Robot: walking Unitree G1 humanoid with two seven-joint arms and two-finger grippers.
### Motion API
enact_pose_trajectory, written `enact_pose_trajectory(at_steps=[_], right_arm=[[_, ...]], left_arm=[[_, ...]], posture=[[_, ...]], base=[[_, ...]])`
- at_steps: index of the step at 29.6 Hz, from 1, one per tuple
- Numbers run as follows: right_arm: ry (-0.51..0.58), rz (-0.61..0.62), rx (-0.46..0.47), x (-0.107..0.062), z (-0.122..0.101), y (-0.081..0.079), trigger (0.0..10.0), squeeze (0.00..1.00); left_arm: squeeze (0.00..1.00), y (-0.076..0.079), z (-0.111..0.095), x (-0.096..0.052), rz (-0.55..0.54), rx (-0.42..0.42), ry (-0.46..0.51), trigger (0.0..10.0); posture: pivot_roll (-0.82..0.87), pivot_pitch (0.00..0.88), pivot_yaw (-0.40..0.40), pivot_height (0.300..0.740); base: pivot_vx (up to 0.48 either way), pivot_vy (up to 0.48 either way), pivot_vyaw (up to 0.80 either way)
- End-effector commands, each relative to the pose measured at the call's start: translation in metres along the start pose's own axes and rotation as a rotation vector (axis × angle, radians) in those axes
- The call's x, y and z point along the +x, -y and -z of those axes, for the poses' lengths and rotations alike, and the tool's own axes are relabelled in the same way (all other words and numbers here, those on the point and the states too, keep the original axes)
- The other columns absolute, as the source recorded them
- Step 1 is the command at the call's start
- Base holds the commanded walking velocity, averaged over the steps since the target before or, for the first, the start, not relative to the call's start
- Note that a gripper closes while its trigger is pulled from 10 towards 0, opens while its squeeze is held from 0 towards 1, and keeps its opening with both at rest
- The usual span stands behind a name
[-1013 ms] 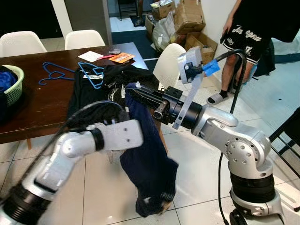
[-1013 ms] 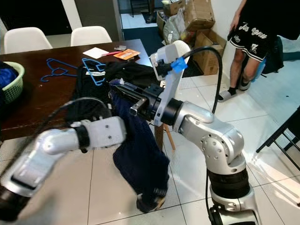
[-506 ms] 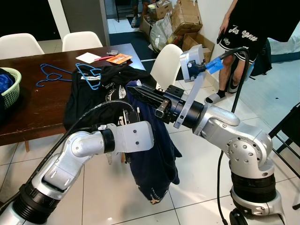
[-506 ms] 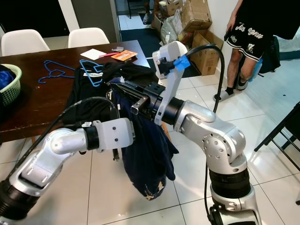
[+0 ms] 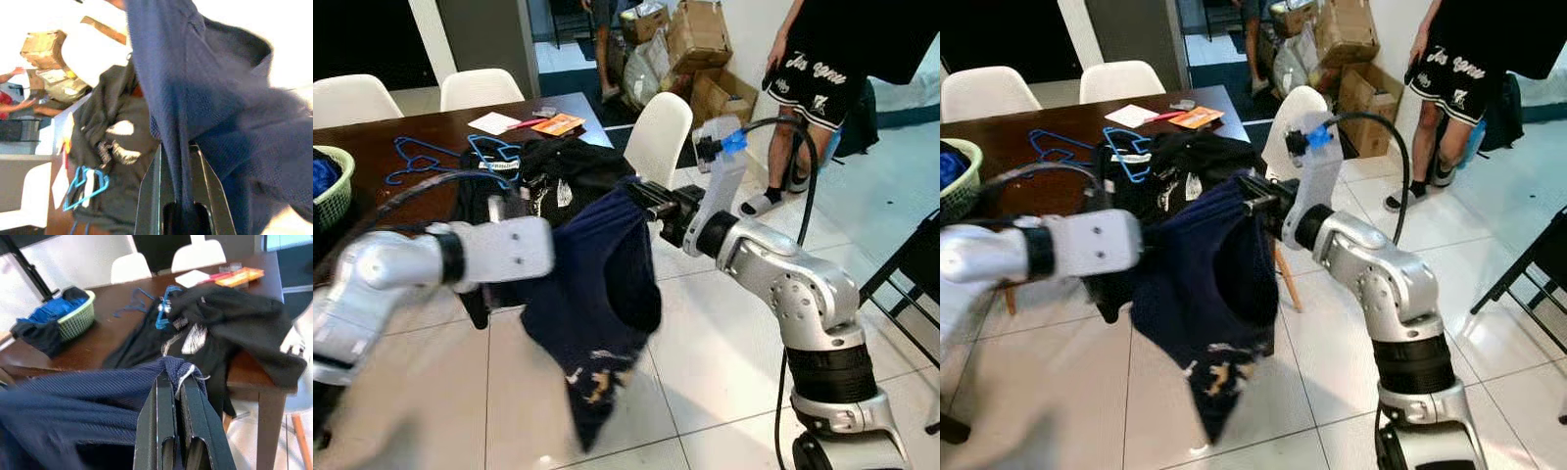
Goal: Hang hanger
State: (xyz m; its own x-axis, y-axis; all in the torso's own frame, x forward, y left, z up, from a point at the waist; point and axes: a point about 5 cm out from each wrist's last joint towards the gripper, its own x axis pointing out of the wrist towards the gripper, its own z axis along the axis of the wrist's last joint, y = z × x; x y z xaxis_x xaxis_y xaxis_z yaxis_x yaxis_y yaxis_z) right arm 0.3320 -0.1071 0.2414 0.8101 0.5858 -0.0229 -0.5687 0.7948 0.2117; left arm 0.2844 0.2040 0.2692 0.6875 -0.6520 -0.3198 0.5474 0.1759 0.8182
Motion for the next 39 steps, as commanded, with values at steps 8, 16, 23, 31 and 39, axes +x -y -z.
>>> enact_pose_trajectory(at_steps=[8,16,23,31,39], right_arm=[[0.010,0.076,-0.004,-0.009,0.002,0.017,6.4,0.89],[0.024,-0.039,-0.021,-0.012,0.002,0.010,10.0,1.00],[0.019,-0.202,-0.070,-0.031,0.007,0.017,10.0,1.00],[-0.124,-0.580,-0.165,-0.074,0.026,-0.002,10.0,0.00],[-0.014,-0.543,-0.165,-0.064,0.024,-0.008,10.0,0.00]], left_arm=[[0.00,-0.008,0.008,-0.015,0.065,0.042,-0.063,0.0],[0.00,-0.008,0.002,-0.011,0.101,0.020,0.000,0.0],[0.00,-0.025,-0.012,-0.020,0.133,-0.043,0.125,0.0],[0.00,-0.085,-0.045,-0.042,0.110,-0.051,0.341,10.0],[0.00,-0.132,-0.063,-0.044,-0.108,0.034,0.414,10.0]], posture=[[0.03,0.062,0.036,0.740],[0.03,0.063,0.041,0.740],[0.03,0.069,0.043,0.740],[0.04,0.068,0.054,0.740],[0.04,0.065,0.067,0.740]], base=[[0.000,0.000,0.00],[0.000,0.000,0.00],[0.000,0.000,0.00],[0.000,0.000,0.00],[0.000,0.000,0.00]])
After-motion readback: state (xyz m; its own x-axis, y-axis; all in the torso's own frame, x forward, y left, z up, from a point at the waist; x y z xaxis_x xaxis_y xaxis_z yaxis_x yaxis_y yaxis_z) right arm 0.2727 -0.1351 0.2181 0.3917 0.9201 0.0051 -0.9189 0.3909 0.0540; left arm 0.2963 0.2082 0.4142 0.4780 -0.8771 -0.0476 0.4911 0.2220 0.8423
